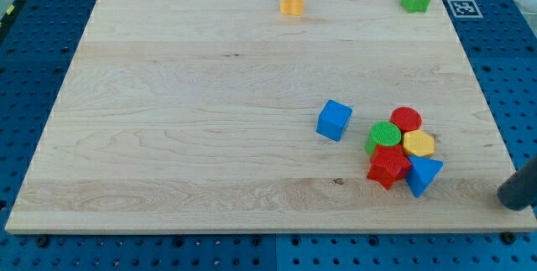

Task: Place your arm to the bottom of the blue triangle

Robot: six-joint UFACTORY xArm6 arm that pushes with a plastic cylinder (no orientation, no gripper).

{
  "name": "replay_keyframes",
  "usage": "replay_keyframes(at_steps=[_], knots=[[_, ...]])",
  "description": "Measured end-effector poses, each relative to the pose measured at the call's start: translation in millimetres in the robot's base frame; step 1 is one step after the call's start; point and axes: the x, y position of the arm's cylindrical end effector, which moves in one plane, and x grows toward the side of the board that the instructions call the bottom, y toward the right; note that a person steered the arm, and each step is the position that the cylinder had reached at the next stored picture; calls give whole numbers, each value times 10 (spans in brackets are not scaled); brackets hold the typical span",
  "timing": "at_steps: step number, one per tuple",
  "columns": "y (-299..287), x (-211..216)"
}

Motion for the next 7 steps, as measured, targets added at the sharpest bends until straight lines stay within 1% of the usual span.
replay_keyframes(at_steps=[1, 2, 3, 4, 5, 7], knots=[[-198, 148], [-424, 150], [-987, 154], [-1155, 154], [-1030, 151], [-1027, 151]])
